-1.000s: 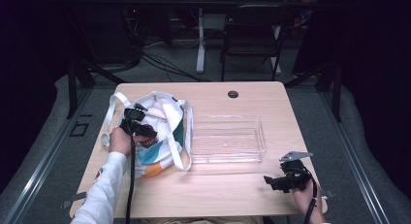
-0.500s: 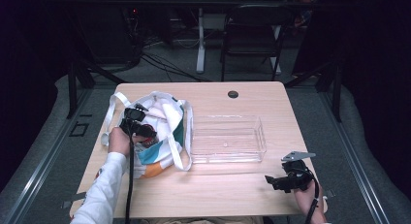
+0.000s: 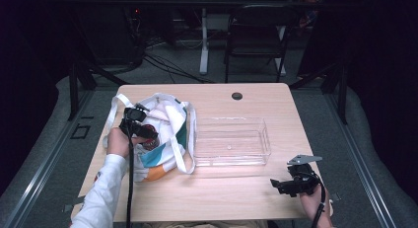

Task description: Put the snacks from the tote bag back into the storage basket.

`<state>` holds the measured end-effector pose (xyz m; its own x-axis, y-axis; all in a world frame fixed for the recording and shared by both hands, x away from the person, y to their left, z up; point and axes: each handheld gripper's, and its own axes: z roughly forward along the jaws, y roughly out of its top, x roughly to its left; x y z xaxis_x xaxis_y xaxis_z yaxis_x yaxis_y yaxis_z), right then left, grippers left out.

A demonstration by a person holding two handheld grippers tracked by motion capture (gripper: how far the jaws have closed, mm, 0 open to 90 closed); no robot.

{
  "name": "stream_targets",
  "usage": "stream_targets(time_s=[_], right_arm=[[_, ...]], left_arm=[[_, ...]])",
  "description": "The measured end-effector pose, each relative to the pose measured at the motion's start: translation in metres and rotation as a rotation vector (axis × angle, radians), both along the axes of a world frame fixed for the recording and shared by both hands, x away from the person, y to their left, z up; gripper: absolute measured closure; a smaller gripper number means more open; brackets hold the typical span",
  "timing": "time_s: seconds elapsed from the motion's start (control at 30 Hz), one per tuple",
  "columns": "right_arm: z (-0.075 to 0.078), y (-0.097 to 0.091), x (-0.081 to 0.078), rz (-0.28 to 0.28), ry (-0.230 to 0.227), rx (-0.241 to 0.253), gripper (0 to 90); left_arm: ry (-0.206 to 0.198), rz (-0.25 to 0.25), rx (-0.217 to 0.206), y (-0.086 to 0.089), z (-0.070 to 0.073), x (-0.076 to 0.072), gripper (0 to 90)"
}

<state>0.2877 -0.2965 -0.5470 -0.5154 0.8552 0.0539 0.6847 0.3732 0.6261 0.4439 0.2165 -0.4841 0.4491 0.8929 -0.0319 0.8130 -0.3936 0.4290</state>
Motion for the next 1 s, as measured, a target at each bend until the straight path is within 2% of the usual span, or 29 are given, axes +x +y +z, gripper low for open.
stream_targets(time_s=[0.27,0.4,0.57,1.0], right_arm=[[-0.001,0.000,0.000,0.002,0.006,0.003,14.6],[-0.001,0.000,0.001,-0.004,0.005,0.013,14.7],[-0.001,0.001,0.001,0.005,0.006,0.011,14.6],[0.000,0.001,0.001,0.011,0.008,-0.002,14.6]], left_arm=[[-0.004,-0.021,0.009,0.000,0.008,-0.003,26.2],[-0.007,-0.022,-0.005,0.000,0.012,-0.005,26.2],[-0.004,-0.034,0.007,-0.001,0.017,-0.008,26.2],[-0.010,-0.042,0.001,0.000,0.032,-0.013,26.2]])
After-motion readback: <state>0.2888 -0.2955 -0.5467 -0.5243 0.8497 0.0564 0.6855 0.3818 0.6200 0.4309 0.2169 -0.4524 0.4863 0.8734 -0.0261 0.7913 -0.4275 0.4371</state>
